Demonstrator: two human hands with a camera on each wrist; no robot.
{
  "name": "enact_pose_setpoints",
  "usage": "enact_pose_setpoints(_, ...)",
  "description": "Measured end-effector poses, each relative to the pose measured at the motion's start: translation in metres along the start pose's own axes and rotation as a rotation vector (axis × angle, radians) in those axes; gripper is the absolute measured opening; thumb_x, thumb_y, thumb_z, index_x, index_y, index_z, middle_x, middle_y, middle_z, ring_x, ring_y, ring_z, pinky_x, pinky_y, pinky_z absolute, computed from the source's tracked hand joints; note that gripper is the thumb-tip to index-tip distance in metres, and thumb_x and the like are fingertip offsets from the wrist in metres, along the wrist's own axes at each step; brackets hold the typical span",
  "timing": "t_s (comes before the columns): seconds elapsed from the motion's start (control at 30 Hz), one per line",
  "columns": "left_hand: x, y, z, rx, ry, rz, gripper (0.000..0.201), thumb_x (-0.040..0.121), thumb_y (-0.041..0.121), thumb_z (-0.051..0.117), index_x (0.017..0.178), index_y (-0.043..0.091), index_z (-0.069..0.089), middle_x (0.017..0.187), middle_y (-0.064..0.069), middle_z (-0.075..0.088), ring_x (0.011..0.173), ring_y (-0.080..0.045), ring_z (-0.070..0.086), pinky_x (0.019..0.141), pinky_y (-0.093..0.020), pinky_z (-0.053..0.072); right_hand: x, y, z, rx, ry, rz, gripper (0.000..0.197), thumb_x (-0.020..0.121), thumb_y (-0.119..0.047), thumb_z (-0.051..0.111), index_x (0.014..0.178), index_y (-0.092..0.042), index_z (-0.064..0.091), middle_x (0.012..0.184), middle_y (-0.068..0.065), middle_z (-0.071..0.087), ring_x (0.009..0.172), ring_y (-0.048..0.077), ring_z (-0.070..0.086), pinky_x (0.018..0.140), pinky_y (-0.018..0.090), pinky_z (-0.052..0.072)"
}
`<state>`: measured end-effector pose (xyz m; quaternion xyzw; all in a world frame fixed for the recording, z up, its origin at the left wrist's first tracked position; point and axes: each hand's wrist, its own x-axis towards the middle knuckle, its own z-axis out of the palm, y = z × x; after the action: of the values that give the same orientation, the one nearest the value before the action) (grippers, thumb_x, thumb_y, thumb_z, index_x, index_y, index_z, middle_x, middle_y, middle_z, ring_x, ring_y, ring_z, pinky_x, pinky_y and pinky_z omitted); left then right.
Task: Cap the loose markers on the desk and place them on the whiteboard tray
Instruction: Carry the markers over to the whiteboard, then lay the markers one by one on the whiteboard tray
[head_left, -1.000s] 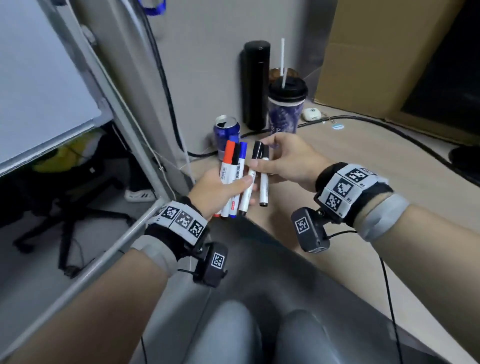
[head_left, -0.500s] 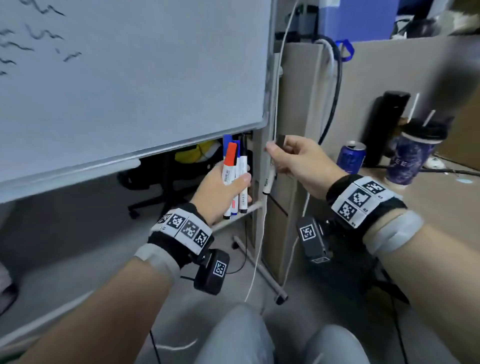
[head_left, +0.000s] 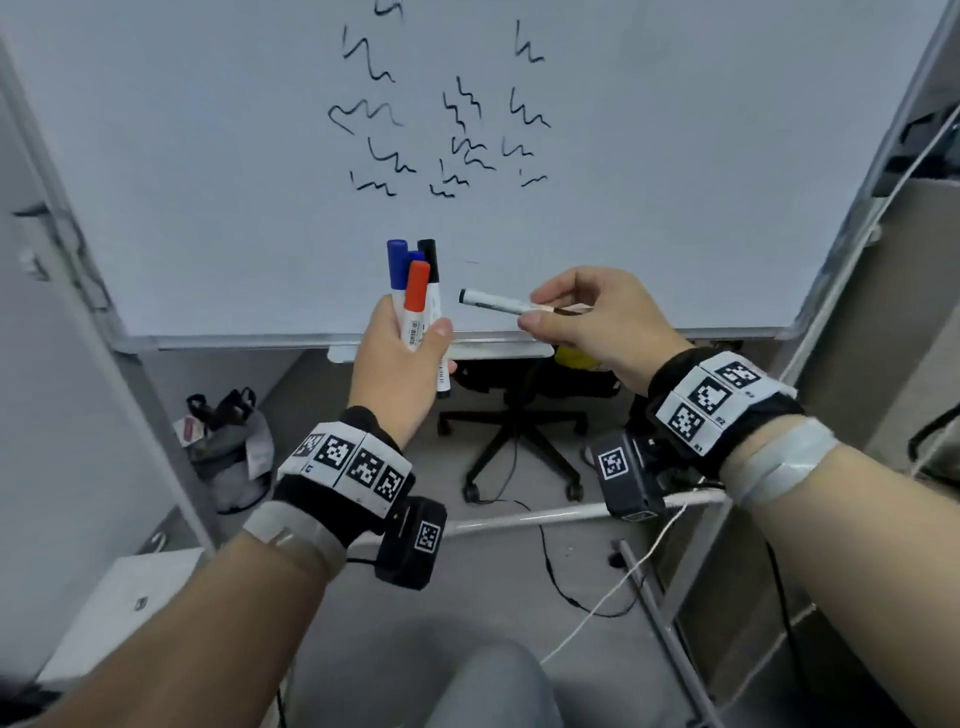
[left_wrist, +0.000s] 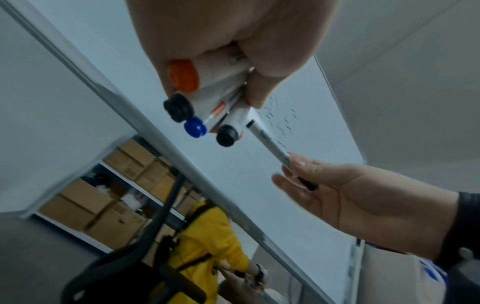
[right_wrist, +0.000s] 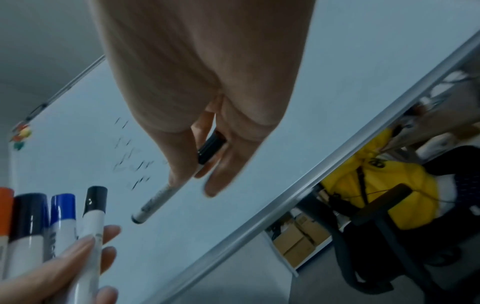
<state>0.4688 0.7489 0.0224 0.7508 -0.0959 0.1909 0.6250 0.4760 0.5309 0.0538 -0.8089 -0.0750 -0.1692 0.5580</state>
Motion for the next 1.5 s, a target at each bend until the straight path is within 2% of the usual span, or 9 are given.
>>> enact_pose_setpoints(0.13,0.003,-0.014,-0.041,0.03,0.145,-0.011,0.013,0.1,0.022,0.06,0.112,0.02,0.054,0.109,-0.013,0.068,0.081,-0.029,0.075,0.071,-0.043,0.064,0.017,-0.004,0.049,-0.137,-0.116,-0.093,0.018,0.082,-0.025,0.087,0.099,-0.021,0.083,0.092,0.001,0.08,0.081,0.009,0.069,0.089,0.029,0.057)
enact_pose_setpoints(0.3,0.004,-0.037,-0.081,0.044,0.252,-0.075,0.015,0.1,0.021,0.061,0.113,0.019,0.054,0.101,-0.007,0.068,0.075,-0.028,0.076,0.064,-0.041,0.062,0.035,-0.004,0.102,-0.283,-0.13,-0.141,0.014,0.082,-0.035,0.085,0.094,-0.028,0.083,0.085,-0.013,0.076,0.081,0.005,0.068,0.086,0.024,0.054)
enact_pose_setpoints(0.47,0.004,-0.058,-0.1,0.034,0.252,-0.139,0.015,0.101,0.02,0.059,0.114,0.022,0.052,0.104,-0.005,0.068,0.074,-0.022,0.075,0.068,-0.041,0.063,0.048,0.008,0.141,-0.458,-0.064,-0.131,0.013,0.067,-0.064,0.075,0.07,-0.051,0.072,0.08,-0.019,0.075,0.104,0.022,0.067,0.099,0.043,0.053)
enact_pose_setpoints(0.57,0.008,-0.066,-0.103,0.007,0.204,-0.157,0.015,0.101,0.021,0.06,0.114,0.022,0.052,0.103,-0.005,0.068,0.073,-0.021,0.076,0.067,-0.045,0.064,0.052,0.011,0.152,-0.534,-0.039,-0.131,0.011,0.075,-0.056,0.076,0.077,-0.046,0.075,0.08,-0.017,0.073,0.104,0.025,0.065,0.097,0.045,0.052)
enact_pose_setpoints(0.77,0.015,-0.073,-0.096,-0.02,0.096,-0.144,0.017,0.101,0.02,0.059,0.117,0.023,0.053,0.107,-0.007,0.068,0.08,-0.024,0.076,0.048,-0.017,0.052,0.058,0.011,0.157,-0.502,-0.043,-0.127,0.001,0.08,-0.03,0.081,0.081,-0.031,0.082,0.08,-0.012,0.077,0.088,0.014,0.072,0.087,0.037,0.059)
enact_pose_setpoints(0.97,0.02,-0.08,-0.094,-0.058,0.111,-0.103,0.013,0.1,0.017,0.061,0.11,0.024,0.058,0.099,-0.004,0.068,0.083,-0.036,0.075,0.063,-0.032,0.063,0.057,0.005,0.161,-0.303,-0.01,-0.169,0.007,0.08,-0.029,0.084,0.086,-0.025,0.083,0.081,-0.013,0.077,0.075,-0.001,0.068,0.074,0.016,0.052)
enact_pose_setpoints(1.2,0.014,-0.074,-0.094,-0.059,0.024,-0.051,0.02,0.099,0.02,0.064,0.119,0.015,0.063,0.094,-0.004,0.072,0.077,-0.027,0.076,0.059,-0.028,0.058,0.043,-0.026,0.163,0.137,-0.326,-0.123,0.049,0.096,-0.033,0.072,0.14,-0.014,0.06,0.111,0.0,0.074,0.068,0.016,0.073,0.058,0.029,0.058)
enact_pose_setpoints(1.3,0.012,-0.068,-0.092,-0.098,-0.003,-0.033,0.021,0.097,0.019,0.067,0.117,0.013,0.066,0.102,-0.011,0.076,0.079,-0.029,0.076,0.073,-0.038,0.063,0.042,-0.029,0.164,0.142,-0.397,-0.156,0.043,0.096,-0.026,0.074,0.135,-0.016,0.062,0.088,0.006,0.072,0.069,0.02,0.067,0.059,0.03,0.056)
enact_pose_setpoints(1.5,0.012,-0.066,-0.092,-0.115,0.076,-0.02,0.012,0.099,0.022,0.064,0.11,0.017,0.066,0.096,-0.005,0.075,0.066,-0.019,0.073,0.063,-0.044,0.056,0.041,-0.025,0.148,0.327,-0.247,-0.076,0.023,0.092,-0.013,0.078,0.108,-0.004,0.064,0.086,0.019,0.07,0.062,0.022,0.068,0.063,0.029,0.061)
